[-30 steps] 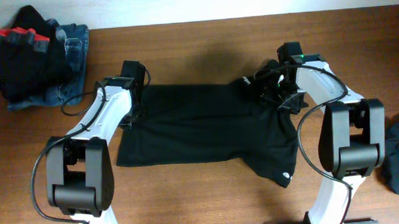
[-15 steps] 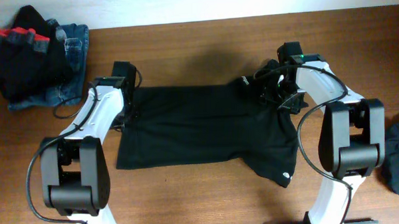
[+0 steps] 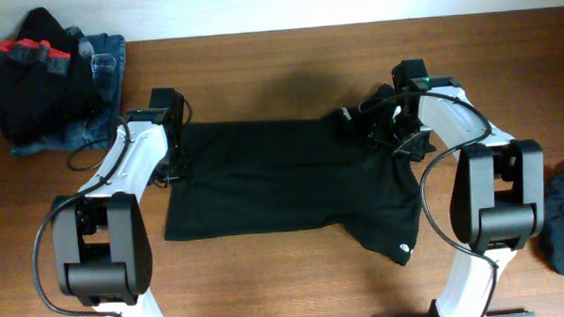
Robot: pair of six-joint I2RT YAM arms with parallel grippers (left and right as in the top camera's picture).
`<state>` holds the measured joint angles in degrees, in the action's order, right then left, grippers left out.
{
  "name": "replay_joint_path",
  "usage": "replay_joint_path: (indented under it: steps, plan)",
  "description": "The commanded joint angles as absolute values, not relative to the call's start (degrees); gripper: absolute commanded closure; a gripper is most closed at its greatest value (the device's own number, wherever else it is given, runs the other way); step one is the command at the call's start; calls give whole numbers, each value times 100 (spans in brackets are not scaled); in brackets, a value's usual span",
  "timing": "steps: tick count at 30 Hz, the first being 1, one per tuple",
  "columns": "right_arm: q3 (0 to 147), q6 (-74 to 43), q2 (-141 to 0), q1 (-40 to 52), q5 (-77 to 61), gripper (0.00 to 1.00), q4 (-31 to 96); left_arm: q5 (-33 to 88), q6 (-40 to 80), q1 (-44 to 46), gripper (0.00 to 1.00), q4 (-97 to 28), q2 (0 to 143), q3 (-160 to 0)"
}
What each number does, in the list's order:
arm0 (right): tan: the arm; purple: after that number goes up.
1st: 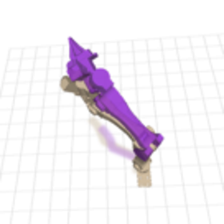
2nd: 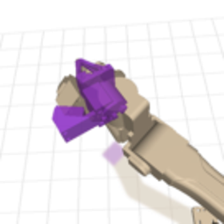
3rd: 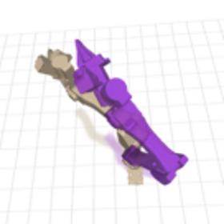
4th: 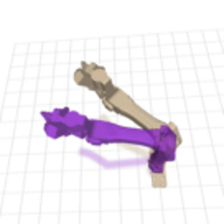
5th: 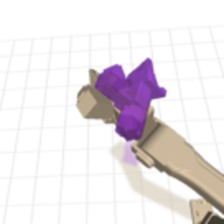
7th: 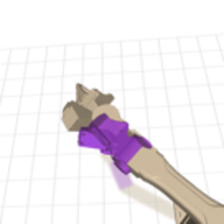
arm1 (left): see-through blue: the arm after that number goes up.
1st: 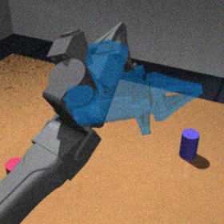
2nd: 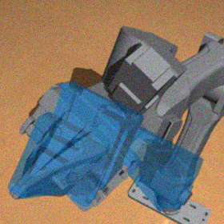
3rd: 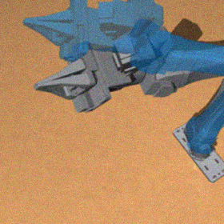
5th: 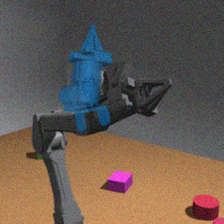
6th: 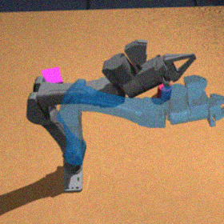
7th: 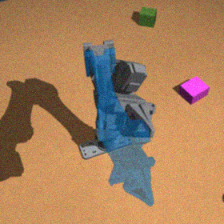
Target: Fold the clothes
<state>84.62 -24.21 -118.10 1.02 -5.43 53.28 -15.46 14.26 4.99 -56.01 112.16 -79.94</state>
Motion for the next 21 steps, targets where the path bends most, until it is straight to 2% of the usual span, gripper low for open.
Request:
replay_joint_path:
  steps: [1,5,9,16,17,18,21]
  plan:
    - [8416,-2421,-11845,154,-427,23,5332,-1605,1413,482,27,-5680,11275,-8084]
    - [8416,-2421,-11845,152,-121,12,5411,-1564,1505,486,25,-5972,11214,-8086]
    - [8431,-2401,-11828,139,69,5,5509,-1249,1522,486,22,-6117,10986,-8084]
    - [8750,-2425,-11295,132,119,1,6128,-1007,1520,486,13,-6228,10582,-8084]
    - [8853,-2445,-11006,134,272,1,6351,-915,1520,486,5,-6276,10440,-8084]
    - [8882,-2443,-10862,134,351,1,6445,-823,1520,486,1,-6285,10385,-8084]
    - [8890,-2443,-10294,132,572,1,6943,-661,1520,486,1,-6379,10189,-8084]
